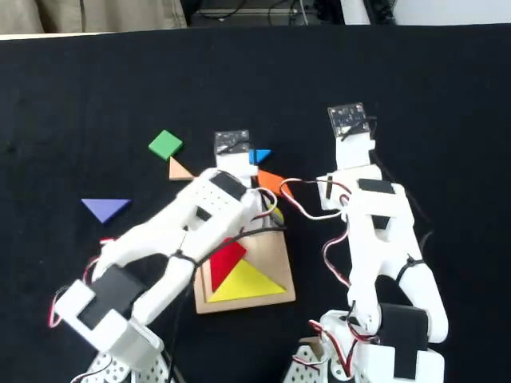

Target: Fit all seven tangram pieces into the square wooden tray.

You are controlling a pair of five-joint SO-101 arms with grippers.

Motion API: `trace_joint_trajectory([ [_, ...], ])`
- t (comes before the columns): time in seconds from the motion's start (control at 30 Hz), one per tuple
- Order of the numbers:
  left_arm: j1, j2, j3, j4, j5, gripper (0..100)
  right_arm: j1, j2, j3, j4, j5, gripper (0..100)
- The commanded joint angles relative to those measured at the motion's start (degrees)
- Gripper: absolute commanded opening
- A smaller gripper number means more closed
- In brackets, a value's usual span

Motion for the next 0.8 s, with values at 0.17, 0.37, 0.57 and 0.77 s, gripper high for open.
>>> trace_joint_trajectory([
  [0.17, -1.98, 1.93, -3.03, 8.79, -4.66, 34, 0.70, -2.15, -1.54, -0.88, 0.09, 5.1],
  [0.37, -2.15, 1.67, -3.82, 12.66, -6.15, 34, 0.70, -2.07, -1.63, -0.88, 0.09, 5.1],
  [0.57, -2.33, -6.33, -4.97, 13.01, -6.42, 34, 0.62, -2.42, -1.36, -0.35, 0.09, 5.0],
  [0.77, -13.85, -20.84, -4.53, 12.75, -7.12, 34, 0.62, -6.02, -1.54, 4.31, 0.09, 4.7],
])
